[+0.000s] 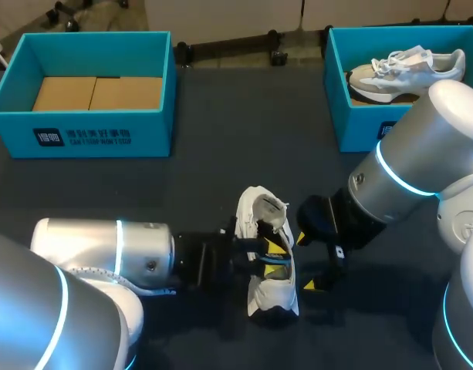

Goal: Take the shoe out of the shoebox, open the shoe tongue, remove and reinsert the insole, then place the shoe into the shoebox

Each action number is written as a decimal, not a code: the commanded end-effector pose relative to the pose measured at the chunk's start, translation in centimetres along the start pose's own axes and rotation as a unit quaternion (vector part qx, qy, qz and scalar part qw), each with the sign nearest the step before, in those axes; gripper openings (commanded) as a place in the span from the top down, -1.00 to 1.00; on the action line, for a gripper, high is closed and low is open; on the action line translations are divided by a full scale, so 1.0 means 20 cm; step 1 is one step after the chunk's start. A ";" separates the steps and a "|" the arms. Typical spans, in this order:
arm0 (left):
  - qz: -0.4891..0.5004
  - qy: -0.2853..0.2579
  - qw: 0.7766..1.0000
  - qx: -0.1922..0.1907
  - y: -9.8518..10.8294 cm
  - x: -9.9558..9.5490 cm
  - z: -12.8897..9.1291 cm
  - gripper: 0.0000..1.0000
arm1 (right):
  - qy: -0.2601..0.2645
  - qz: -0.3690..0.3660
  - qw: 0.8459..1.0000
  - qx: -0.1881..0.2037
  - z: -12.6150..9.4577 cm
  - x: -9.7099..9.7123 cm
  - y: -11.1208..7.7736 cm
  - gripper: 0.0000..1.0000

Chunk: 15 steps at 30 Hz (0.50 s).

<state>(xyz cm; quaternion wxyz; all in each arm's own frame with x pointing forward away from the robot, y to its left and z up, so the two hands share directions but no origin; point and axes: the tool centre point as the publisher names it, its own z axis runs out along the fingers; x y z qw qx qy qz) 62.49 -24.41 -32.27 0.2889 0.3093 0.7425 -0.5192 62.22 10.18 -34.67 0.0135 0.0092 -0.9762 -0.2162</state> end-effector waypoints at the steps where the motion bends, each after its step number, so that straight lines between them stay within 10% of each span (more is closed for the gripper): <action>1: -0.003 0.015 1.000 0.001 -0.02 -0.01 -0.06 0.44 | -0.001 0.001 1.000 0.001 0.00 0.00 0.00 -1.00; 7: -0.009 0.027 1.000 -0.003 -0.02 0.00 -0.07 0.33 | -0.001 0.001 1.000 0.001 0.00 0.00 0.00 -1.00; 12: -0.014 0.033 0.999 -0.014 0.02 0.02 -0.04 1.00 | -0.001 0.001 1.000 0.001 0.00 0.00 0.00 -1.00; 15: -0.016 0.041 0.999 -0.021 0.05 0.03 -0.02 1.00 | -0.001 0.001 1.000 0.001 0.00 0.00 0.00 -1.00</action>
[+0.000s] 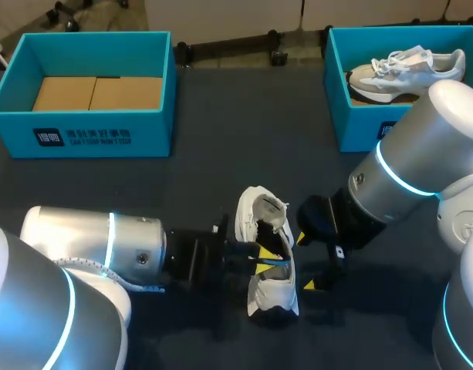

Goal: Take the shoe out of the shoebox, open the shoe tongue, remove and reinsert the insole, then place the shoe into the shoebox

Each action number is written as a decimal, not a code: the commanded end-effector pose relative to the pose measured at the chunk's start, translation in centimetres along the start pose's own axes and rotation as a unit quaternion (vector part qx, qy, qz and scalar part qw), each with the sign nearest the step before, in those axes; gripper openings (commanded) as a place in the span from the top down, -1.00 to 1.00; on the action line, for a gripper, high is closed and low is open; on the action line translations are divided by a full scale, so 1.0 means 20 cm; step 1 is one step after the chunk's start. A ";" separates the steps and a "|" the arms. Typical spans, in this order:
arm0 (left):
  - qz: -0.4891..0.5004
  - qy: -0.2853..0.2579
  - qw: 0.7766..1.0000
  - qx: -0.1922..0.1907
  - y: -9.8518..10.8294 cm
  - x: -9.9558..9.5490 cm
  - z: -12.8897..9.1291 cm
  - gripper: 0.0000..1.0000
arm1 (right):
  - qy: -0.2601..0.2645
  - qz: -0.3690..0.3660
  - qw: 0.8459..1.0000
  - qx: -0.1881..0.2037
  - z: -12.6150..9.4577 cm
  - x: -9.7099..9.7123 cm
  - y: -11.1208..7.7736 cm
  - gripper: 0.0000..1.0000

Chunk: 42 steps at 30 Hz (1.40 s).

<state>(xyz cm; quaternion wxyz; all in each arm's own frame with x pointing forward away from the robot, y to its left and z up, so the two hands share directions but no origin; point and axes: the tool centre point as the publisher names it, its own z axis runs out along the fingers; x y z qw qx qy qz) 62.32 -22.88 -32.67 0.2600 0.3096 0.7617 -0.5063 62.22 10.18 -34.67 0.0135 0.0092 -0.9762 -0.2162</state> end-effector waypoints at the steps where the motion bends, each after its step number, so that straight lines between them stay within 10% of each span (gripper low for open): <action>1: 0.000 0.011 1.000 -0.011 0.03 -0.01 0.06 1.00 | -0.001 0.001 1.000 0.001 0.00 0.00 0.00 -1.00; 13: -0.008 0.028 0.999 -0.026 0.09 0.02 0.09 1.00 | -0.001 0.001 1.000 0.001 0.00 0.00 0.00 -1.00; 16: -0.015 0.039 0.999 -0.016 0.05 0.02 0.07 0.29 | -0.001 0.001 1.000 0.001 0.00 0.00 0.00 -1.00; 18: -0.018 0.042 0.999 -0.009 0.03 0.01 0.05 0.15 | -0.001 0.001 1.000 0.001 0.00 0.00 0.00 -1.00; 32: -0.003 0.083 0.996 -0.022 -0.06 -0.02 -0.06 0.09 | 0.004 -0.003 1.000 -0.008 -0.04 0.00 0.01 -1.00; 42: -0.003 0.145 0.989 -0.020 -0.08 -0.07 -0.13 0.15 | 0.008 0.004 1.000 -0.025 -0.27 -0.06 -0.17 -1.00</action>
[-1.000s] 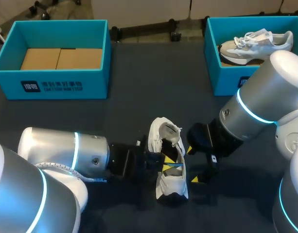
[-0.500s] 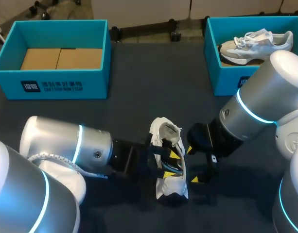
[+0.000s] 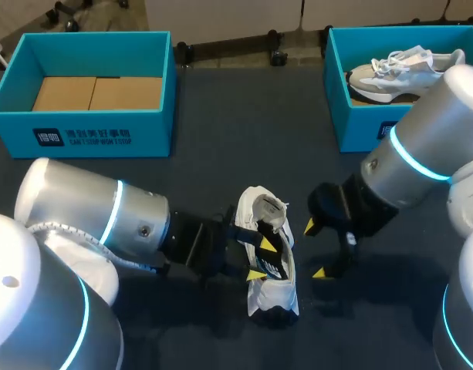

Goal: Take the shoe out of the shoebox, open the shoe tongue, remove and reinsert the insole, then place the shoe into the shoebox

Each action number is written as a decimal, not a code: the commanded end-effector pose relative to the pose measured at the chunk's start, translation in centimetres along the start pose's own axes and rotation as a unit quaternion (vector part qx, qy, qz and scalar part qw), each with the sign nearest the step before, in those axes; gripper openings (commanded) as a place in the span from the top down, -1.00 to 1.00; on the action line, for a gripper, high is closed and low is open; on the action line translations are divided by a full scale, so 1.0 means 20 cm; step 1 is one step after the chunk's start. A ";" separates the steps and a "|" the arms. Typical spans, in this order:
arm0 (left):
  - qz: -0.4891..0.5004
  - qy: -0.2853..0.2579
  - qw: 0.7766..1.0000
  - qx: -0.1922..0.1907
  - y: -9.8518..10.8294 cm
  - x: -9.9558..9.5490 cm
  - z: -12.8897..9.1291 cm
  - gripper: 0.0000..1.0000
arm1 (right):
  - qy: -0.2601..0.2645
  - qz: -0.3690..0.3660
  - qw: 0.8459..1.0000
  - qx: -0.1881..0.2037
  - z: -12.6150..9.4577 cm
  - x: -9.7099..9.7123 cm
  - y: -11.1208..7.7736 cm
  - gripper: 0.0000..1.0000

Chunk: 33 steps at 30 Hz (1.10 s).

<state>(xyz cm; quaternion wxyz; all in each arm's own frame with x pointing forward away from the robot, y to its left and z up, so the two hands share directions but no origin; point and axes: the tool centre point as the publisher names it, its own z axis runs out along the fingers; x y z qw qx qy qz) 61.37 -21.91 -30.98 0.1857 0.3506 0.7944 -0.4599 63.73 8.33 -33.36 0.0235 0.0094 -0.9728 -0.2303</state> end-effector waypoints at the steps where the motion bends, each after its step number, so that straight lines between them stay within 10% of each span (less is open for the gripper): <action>1: 0.006 0.052 0.999 -0.004 -0.01 -0.05 -0.07 0.15 | -0.005 0.008 1.000 -0.006 -0.19 0.01 -0.13 -1.00; 11: 0.020 0.138 0.990 -0.024 -0.02 -0.10 -0.10 0.40 | -0.007 0.017 1.000 -0.012 -0.35 -0.06 -0.31 -1.00; 14: 0.021 0.185 0.982 -0.030 -0.01 -0.13 -0.10 1.00 | -0.005 0.015 1.000 -0.017 -0.39 -0.09 -0.37 -1.00; 20: 0.031 0.300 0.951 -0.065 0.04 -0.19 -0.12 1.00 | 0.021 -0.045 0.997 -0.066 -0.44 -0.12 -0.44 -1.00; 33: 0.035 0.302 0.950 -0.064 0.05 -0.19 -0.13 1.00 | 0.021 -0.045 0.997 -0.066 -0.44 -0.12 -0.44 -1.00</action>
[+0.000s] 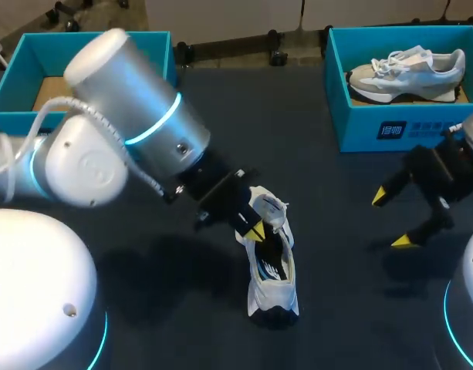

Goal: Take the shoe out of the shoebox, open the shoe tongue, remove and reinsert the insole, then place the shoe into the shoebox

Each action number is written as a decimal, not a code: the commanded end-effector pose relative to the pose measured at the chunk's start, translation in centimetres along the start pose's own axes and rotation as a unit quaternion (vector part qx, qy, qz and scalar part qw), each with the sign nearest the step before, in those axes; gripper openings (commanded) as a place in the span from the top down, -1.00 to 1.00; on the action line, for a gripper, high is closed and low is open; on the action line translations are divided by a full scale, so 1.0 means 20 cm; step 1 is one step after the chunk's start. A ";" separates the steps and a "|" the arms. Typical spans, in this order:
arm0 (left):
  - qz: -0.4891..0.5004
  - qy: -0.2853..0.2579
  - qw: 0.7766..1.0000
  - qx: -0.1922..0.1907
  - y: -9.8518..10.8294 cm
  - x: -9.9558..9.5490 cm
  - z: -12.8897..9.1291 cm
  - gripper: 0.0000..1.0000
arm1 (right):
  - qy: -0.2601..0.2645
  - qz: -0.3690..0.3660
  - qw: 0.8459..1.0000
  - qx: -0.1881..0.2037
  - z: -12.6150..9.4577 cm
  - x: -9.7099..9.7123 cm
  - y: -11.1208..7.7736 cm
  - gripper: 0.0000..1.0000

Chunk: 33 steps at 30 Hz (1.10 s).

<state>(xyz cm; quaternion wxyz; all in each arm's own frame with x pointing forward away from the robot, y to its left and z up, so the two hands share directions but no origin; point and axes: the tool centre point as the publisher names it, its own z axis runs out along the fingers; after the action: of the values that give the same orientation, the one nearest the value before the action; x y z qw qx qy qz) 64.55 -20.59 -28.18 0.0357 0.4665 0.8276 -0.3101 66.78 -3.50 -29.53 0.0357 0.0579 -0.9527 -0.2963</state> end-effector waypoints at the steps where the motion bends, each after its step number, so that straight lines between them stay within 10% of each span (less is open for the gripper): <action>1: 0.000 0.074 0.997 -0.001 0.00 -0.02 0.00 1.00 | -0.002 0.001 1.000 0.002 0.00 0.01 0.00 -1.00; 12: 0.080 0.178 0.981 0.001 0.08 -0.09 0.01 1.00 | -0.035 0.025 0.999 -0.003 -0.14 0.07 -0.10 -1.00; 18: 0.166 0.312 0.936 -0.006 0.07 -0.08 0.07 1.00 | -0.038 0.025 0.999 -0.010 -0.15 0.09 -0.11 -1.00; 33: 0.202 0.372 0.906 -0.020 0.05 -0.07 0.16 1.00 | -0.038 0.025 0.999 -0.010 -0.15 0.09 -0.11 -1.00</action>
<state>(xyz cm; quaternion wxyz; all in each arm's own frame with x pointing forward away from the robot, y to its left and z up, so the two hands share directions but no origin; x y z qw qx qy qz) 65.69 -21.92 -30.01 -0.1288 0.6882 0.6955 -0.1615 65.72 -7.15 -28.30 0.0091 0.0230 -0.9512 -0.3077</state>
